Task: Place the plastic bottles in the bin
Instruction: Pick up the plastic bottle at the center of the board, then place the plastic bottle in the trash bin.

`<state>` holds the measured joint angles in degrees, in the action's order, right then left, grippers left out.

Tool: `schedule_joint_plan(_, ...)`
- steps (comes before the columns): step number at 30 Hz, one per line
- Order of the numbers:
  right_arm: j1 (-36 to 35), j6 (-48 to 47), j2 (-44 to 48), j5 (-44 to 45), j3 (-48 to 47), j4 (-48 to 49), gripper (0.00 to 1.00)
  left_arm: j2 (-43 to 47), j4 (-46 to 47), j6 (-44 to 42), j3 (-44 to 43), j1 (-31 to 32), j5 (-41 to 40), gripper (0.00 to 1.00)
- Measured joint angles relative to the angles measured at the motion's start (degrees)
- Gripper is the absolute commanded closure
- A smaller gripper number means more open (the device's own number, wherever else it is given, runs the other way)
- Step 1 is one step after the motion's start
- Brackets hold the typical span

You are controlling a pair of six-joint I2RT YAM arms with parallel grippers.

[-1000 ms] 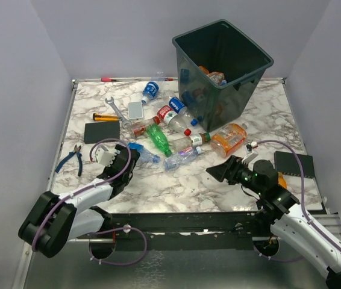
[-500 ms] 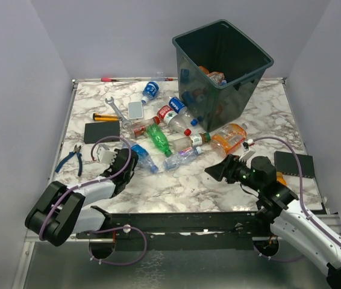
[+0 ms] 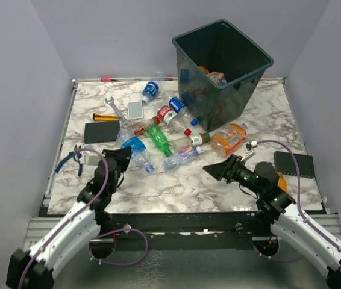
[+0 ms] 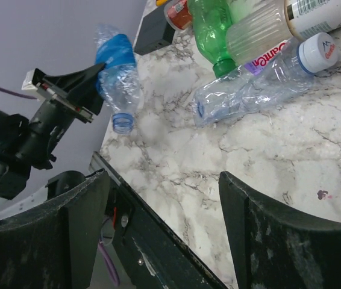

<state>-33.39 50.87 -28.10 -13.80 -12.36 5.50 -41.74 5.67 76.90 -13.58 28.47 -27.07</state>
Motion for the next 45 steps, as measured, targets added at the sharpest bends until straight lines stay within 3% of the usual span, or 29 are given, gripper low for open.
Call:
schedule_joint_plan(4, -0.1, 0.6, -4.0, -1.0, -0.1, 4.6, 0.25, 16.6, -7.2, -2.1, -1.3, 0.0, 1.3, 0.96)
schedule_joint_plan(6, -0.6, 1.2, -7.4, -1.5, -0.3, 7.5, 0.25, 20.8, -8.6, -3.1, -2.1, 0.0, 2.6, 0.97)
schedule_joint_plan(9, -4.9, 1.0, -13.4, -0.2, -2.1, 11.0, 0.24, 21.6, -8.5, -5.6, -2.2, 0.0, 6.3, 0.99)
schedule_joint_plan(15, -22.0, -2.7, -24.2, 9.7, -13.0, 16.8, 0.23, 25.2, -7.0, -7.4, 0.1, 0.0, 12.9, 1.0)
schedule_joint_plan(20, -23.3, -1.9, -30.7, 12.9, -13.7, 28.8, 0.23, 31.1, -5.7, -6.6, 0.7, 0.0, 13.7, 1.0)
schedule_joint_plan(24, -26.7, -2.2, -42.0, 13.0, -21.0, 30.4, 0.22, 32.9, -4.9, -5.0, 1.0, 0.0, 13.8, 1.0)
schedule_joint_plan(31, -30.8, -2.9, -49.9, 12.3, -27.5, 31.0, 0.24, 33.6, -4.9, -3.2, 1.0, 0.0, 13.7, 1.0)
schedule_joint_plan(34, -30.8, -2.9, -52.0, 11.7, -28.6, 30.8, 0.28, 33.6, -4.9, -2.9, 1.0, 0.0, 13.7, 1.0)
schedule_joint_plan(41, -30.8, -2.8, -54.1, 10.1, -30.2, 29.9, 0.55, 33.6, -4.9, -2.8, 0.6, 0.0, 13.2, 1.0)
schedule_joint_plan(43, -30.8, -2.8, -54.7, 9.5, -30.9, 29.1, 0.55, 33.5, -4.9, -2.8, 0.2, 0.0, 13.1, 1.0)
schedule_joint_plan(45, -30.8, -2.5, -55.5, 9.0, -31.6, 28.5, 0.47, 33.4, -4.8, -2.8, 0.1, 0.0, 12.9, 1.0)
